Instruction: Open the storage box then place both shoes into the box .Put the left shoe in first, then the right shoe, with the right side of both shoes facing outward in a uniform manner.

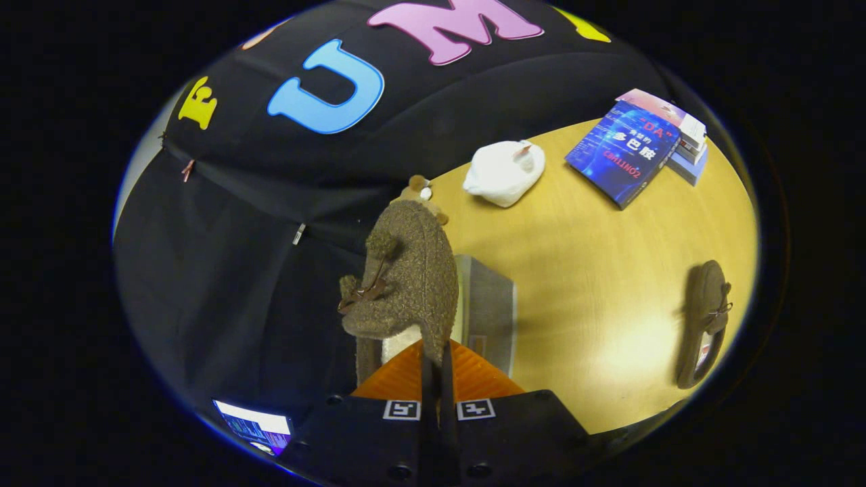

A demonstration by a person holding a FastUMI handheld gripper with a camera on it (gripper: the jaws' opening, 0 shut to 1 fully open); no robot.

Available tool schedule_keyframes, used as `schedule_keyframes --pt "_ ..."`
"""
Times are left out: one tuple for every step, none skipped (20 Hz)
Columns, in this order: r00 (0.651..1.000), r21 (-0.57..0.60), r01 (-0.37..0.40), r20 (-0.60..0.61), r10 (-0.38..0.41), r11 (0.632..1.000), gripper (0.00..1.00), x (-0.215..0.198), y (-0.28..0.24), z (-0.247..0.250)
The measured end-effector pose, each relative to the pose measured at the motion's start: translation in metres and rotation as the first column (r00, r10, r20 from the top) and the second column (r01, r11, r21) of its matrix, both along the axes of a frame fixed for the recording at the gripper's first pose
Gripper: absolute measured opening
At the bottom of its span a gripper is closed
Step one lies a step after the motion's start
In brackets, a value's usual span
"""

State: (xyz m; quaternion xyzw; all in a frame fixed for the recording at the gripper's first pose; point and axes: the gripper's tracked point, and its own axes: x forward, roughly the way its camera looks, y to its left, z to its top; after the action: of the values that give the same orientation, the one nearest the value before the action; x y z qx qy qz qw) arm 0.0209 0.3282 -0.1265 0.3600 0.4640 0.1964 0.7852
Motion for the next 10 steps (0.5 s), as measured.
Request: schedule_keyframes --pt "1.0 -0.009 -0.014 -0.016 0.014 1.0 0.05 0.0 0.015 -0.007" --pt "0.999 -0.019 -0.027 -0.035 0.026 0.999 0.05 0.004 0.026 -0.02" --pt "0.998 -0.034 -0.039 -0.049 0.037 0.999 0.05 0.005 0.041 -0.029" --pt "0.997 -0.054 -0.051 -0.069 0.047 0.997 0.05 0.008 0.054 -0.04" --pt "0.995 -0.072 -0.055 -0.087 0.049 0.996 0.05 0.011 0.065 -0.05" --pt "0.993 -0.09 -0.058 -0.104 0.049 0.994 0.05 0.01 0.075 -0.059" --pt "0.991 -0.104 -0.067 -0.121 0.054 0.992 0.05 0.011 0.084 -0.068" --pt "0.989 -0.117 -0.073 -0.139 0.057 0.99 0.05 0.01 0.092 -0.076" --pt "0.986 -0.128 -0.078 -0.156 0.058 0.989 0.05 0.01 0.1 -0.084" --pt "0.983 -0.139 -0.082 -0.172 0.058 0.987 0.05 0.011 0.108 -0.091"
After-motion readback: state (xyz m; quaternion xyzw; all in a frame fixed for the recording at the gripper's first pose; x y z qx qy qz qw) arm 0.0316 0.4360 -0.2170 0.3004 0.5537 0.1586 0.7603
